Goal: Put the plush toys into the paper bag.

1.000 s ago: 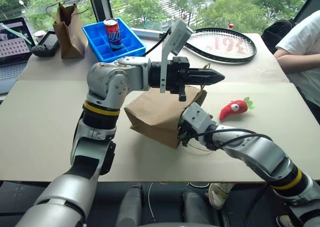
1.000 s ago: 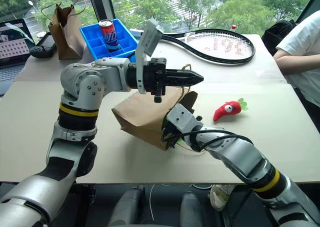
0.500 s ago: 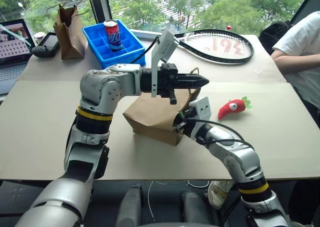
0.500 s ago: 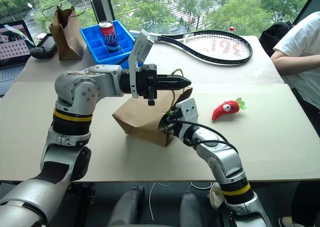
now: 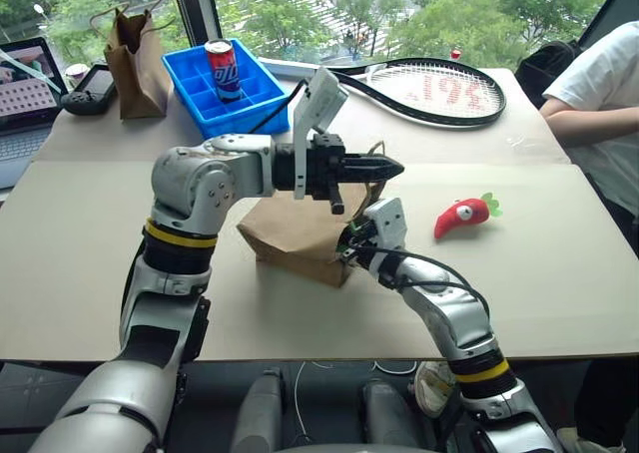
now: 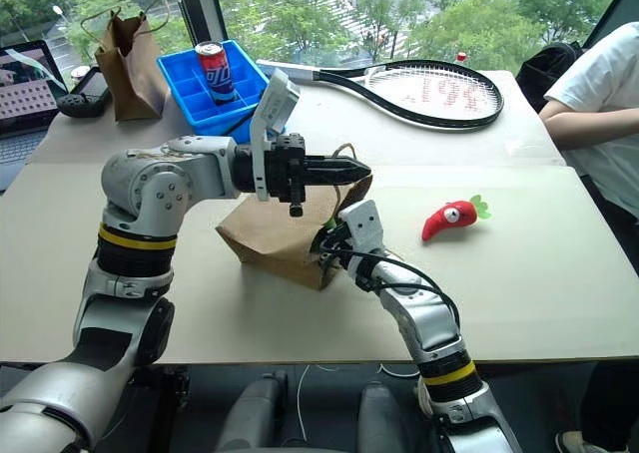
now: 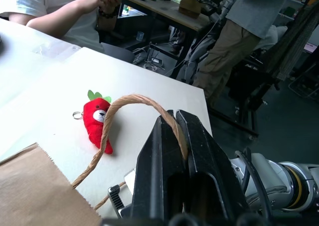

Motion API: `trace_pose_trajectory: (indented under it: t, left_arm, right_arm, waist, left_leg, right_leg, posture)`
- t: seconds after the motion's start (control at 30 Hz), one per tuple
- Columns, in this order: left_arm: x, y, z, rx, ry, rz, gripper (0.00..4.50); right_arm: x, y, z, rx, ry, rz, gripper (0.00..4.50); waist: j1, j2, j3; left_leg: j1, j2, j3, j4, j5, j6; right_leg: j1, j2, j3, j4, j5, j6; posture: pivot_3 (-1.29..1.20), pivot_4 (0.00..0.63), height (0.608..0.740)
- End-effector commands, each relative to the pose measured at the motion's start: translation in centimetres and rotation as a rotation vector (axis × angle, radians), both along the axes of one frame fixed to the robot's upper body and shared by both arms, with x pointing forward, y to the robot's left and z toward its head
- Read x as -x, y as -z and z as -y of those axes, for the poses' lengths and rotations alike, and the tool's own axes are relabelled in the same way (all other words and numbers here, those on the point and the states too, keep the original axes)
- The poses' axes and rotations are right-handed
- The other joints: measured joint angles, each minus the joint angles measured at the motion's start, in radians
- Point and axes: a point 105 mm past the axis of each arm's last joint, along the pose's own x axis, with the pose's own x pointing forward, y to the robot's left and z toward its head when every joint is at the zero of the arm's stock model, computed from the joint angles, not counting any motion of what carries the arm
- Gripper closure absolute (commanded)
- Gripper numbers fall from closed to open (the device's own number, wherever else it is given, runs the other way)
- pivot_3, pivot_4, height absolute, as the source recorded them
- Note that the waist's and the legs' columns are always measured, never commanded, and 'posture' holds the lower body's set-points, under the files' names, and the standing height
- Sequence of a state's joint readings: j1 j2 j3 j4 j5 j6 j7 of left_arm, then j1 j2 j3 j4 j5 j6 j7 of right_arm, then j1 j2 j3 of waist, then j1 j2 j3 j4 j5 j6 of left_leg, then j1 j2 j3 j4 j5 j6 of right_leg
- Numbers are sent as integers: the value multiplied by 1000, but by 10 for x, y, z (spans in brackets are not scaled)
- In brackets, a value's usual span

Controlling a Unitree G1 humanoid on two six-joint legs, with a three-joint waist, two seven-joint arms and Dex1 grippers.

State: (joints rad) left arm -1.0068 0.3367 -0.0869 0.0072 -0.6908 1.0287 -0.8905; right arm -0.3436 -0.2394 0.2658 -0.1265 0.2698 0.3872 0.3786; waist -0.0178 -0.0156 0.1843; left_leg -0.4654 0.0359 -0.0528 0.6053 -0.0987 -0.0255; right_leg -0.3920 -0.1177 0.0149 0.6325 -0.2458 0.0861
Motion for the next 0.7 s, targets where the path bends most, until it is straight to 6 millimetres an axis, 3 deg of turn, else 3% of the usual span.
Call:
trace_pose_trajectory:
  t: [0.03,0.07,0.13,0.3,0.43,0.6,0.7]
  left_arm:
    - [6,-11,0,15,6,55,4500]
    - [5,-10,-1,14,3,55,4500]
    - [5,-10,-2,12,-3,56,4500]
    - [4,-10,-3,4,-10,62,4500]
    - [-5,-3,-11,-7,-63,45,4500]
    - [-9,-2,-21,-2,-96,27,4500]
    - [-10,-4,-23,6,-104,21,4500]
  right_arm:
    - [5,-9,-7,-39,-43,54,4496]
    - [5,-10,-7,-56,-46,46,4496]
    - [7,-11,-5,-94,-49,25,3531]
    - [8,-11,9,-61,-27,27,1930]
    - [18,-19,49,-51,56,37,597]
    - [40,-25,96,-96,153,1,597]
    - [40,-33,126,-150,253,-3,597]
  waist:
    - [0,0,0]
    - [0,0,0]
    - [1,0,0]
    - [3,0,0]
    - [6,0,0]
    - [7,0,0]
    - [4,0,0]
  left_leg:
    - [0,0,0,0,0,0]
    - [0,0,0,0,0,0]
    - [0,0,0,0,0,0]
    - [0,0,0,0,0,0]
    - [0,0,0,0,0,-1]
    - [-1,0,0,0,0,-1]
    - [0,1,0,0,0,-1]
  right_leg:
    - [0,0,0,0,0,0]
    - [0,0,0,0,0,0]
    - [0,0,0,0,0,0]
    - [1,1,1,0,0,0]
    - [1,1,1,0,0,0]
    - [1,1,2,-1,0,0]
    - [1,2,2,-1,-1,0]
  posture:
    - [0,150,740]
    - [0,150,740]
    - [0,150,740]
    - [0,150,740]
    - [0,150,740]
    - [0,150,740]
    - [0,150,740]
